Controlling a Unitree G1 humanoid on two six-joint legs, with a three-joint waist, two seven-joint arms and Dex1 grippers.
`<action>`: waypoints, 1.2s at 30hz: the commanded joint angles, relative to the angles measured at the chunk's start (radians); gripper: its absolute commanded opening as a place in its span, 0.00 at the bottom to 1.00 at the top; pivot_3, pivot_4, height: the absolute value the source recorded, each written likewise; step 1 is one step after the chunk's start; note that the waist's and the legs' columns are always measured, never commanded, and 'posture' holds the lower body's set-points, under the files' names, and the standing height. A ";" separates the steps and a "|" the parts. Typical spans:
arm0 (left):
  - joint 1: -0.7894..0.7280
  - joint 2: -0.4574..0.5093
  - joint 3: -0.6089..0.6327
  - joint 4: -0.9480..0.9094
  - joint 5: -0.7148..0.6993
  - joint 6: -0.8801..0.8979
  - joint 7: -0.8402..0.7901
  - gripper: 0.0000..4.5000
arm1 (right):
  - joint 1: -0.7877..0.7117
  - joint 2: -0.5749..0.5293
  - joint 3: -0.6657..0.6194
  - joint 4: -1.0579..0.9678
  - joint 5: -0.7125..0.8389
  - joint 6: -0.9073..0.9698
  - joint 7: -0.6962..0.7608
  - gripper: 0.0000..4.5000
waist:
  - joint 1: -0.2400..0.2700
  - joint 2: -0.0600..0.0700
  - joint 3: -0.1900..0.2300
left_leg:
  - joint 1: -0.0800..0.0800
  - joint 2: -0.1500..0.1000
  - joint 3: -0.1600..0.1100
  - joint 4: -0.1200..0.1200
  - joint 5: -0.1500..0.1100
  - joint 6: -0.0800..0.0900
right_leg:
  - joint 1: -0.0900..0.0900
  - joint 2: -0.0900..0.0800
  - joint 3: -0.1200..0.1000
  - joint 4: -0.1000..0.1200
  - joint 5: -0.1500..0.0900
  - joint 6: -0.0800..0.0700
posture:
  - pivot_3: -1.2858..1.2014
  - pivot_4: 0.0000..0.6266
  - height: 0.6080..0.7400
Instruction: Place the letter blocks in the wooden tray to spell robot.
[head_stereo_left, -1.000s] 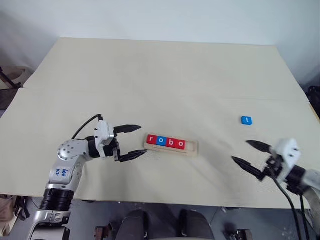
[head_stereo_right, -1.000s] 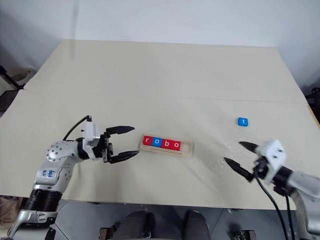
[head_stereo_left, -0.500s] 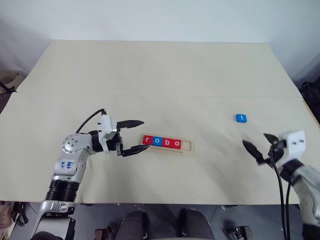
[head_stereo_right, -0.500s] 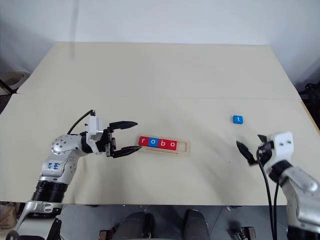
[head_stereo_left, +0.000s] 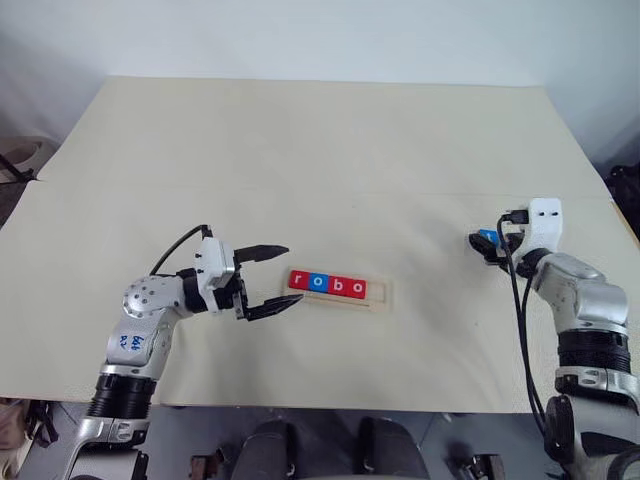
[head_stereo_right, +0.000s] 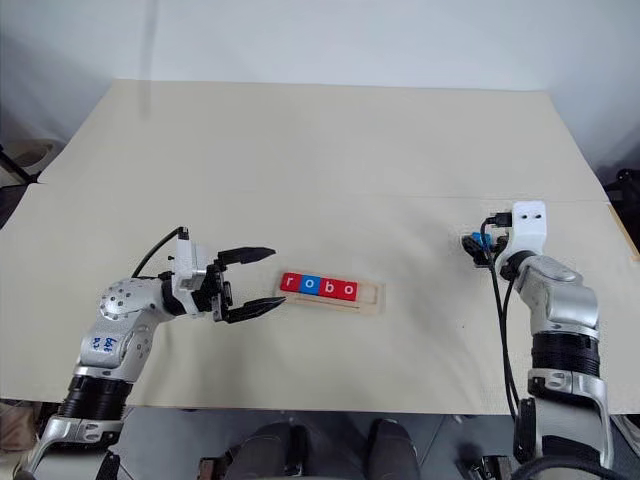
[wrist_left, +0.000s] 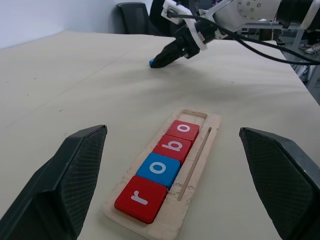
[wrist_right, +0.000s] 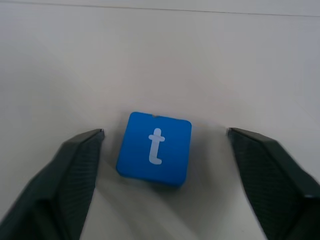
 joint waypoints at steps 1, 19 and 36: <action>0.015 0.003 0.020 -0.057 -0.014 0.001 0.017 1.00 | 0.006 0.001 -0.017 -0.023 -0.010 0.031 -0.051 0.62 | 0.001 0.000 0.000 | 0.000 0.000 0.000 0.000 0.000 0.000 | 0.000 0.000 0.000 0.000 0.000 0.000 | 0.52 0.24 1.00; 0.005 -0.002 0.005 -0.012 -0.015 0.003 -0.013 1.00 | 0.339 0.149 -0.155 -0.888 0.217 0.567 -0.171 0.33 | 0.004 0.000 0.000 | -0.001 0.001 -0.001 0.000 0.000 0.000 | 0.000 0.000 0.000 0.000 0.000 0.000 | 0.52 0.24 1.00; -0.015 0.009 0.019 0.024 -0.004 -0.012 -0.043 1.00 | 0.487 -0.030 -0.123 -0.946 0.300 0.482 0.117 1.00 | 0.004 0.000 0.000 | 0.000 -0.001 0.000 -0.001 -0.001 0.001 | -0.001 0.000 0.001 -0.001 0.000 0.000 | 0.52 0.24 1.00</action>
